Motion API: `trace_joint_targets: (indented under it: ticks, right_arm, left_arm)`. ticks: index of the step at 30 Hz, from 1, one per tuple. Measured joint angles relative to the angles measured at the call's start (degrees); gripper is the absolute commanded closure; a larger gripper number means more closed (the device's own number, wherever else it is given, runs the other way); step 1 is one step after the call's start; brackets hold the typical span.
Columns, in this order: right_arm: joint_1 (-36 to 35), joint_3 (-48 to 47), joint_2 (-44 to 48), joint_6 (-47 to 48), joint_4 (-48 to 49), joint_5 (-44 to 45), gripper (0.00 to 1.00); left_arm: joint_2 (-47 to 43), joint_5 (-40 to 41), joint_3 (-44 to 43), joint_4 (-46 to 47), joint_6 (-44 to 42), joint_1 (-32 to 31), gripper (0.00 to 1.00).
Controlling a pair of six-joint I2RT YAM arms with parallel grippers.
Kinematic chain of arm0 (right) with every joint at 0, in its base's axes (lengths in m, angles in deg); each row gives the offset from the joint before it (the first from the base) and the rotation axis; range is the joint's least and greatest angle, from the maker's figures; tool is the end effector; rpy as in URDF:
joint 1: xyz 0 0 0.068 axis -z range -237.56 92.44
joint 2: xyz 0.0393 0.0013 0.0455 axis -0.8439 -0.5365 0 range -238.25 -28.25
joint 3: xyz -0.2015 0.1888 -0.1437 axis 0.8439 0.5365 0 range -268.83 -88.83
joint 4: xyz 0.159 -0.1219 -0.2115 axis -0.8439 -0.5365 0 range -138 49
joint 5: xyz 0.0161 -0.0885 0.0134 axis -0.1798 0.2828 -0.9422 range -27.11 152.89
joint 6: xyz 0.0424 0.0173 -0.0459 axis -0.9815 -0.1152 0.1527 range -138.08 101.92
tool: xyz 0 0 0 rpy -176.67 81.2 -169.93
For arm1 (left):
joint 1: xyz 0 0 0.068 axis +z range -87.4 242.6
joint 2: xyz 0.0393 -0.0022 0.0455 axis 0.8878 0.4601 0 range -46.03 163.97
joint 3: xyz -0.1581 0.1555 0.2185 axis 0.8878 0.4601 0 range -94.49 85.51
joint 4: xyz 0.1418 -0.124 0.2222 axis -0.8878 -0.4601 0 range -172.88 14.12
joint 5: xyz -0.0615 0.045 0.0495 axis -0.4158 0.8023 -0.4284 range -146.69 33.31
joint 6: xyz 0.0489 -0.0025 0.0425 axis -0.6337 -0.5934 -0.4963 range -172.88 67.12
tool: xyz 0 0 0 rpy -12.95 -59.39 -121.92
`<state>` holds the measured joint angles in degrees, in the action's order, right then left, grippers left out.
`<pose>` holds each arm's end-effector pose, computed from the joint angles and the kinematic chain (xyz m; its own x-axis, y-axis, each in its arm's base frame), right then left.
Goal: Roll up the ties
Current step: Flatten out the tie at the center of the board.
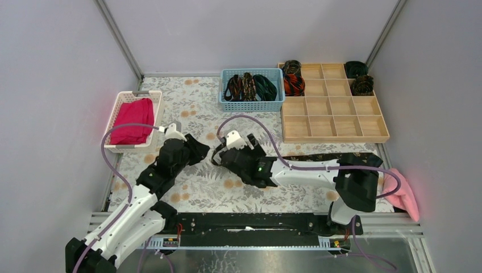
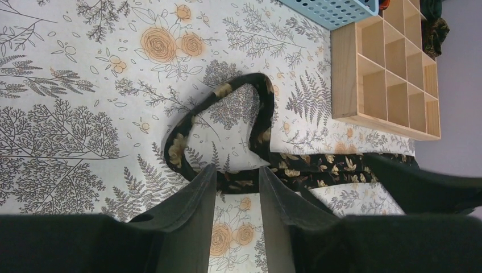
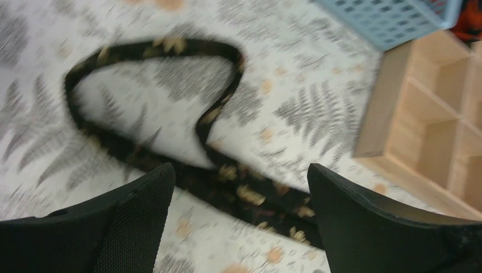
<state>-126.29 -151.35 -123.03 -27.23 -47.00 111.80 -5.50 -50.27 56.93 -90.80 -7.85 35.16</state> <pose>0.1790 0.3548 0.2527 -0.2850 -0.4442 -0.8494 -0.3572 0.8715 -0.3359 0.1651 -0.0794 0.2560 -0.5448 -0.5092 -0.6662 -0.0225 0.8031 -0.5954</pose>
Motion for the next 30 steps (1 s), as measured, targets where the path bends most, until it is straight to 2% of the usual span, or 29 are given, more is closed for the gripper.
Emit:
trace_joint_targets:
  ticks: [5, 9, 13, 18, 24, 25, 26, 30]
  right_arm:
    - [-2.08, 1.55, 0.81, -3.56, -3.98, -8.13, 0.02]
    - [-1.57, 3.23, 5.46, -6.16, -6.75, -9.22, 0.02]
    - [3.69, 3.69, 12.20, -10.36, -10.56, -9.51, 0.04]
    - [17.81, 7.91, 20.92, -16.17, -15.34, -10.67, 0.06]
    - [39.23, 11.82, 31.34, -19.28, -22.27, -14.84, 0.11]
    - [44.87, 12.13, 33.27, -19.28, -23.71, -16.06, 0.13]
    - [46.21, 12.17, 33.57, -19.26, -24.04, -16.11, 0.17]
    - [59.95, 14.08, 32.57, -18.58, -24.41, -21.81, 0.29]
  left_arm:
    - [1.53, -0.02, 0.00, 0.20, -0.02, 0.00, 0.59]
    - [2.89, -0.02, 0.22, 1.60, 0.00, 0.00, 0.59]
    - [5.46, -0.61, 0.63, 4.28, 0.04, 0.00, 0.59]
    - [11.28, -1.90, 0.70, 8.66, 0.07, 0.00, 0.59]
    - [19.45, -3.23, 0.09, 12.22, -0.13, 0.00, 0.59]
    - [20.68, -3.32, -0.04, 12.70, -0.20, 0.00, 0.59]
    - [21.49, -3.50, -0.20, 12.87, -0.22, 0.00, 0.59]
    - [25.27, -4.33, -0.72, 14.99, -0.20, 0.00, 0.59]
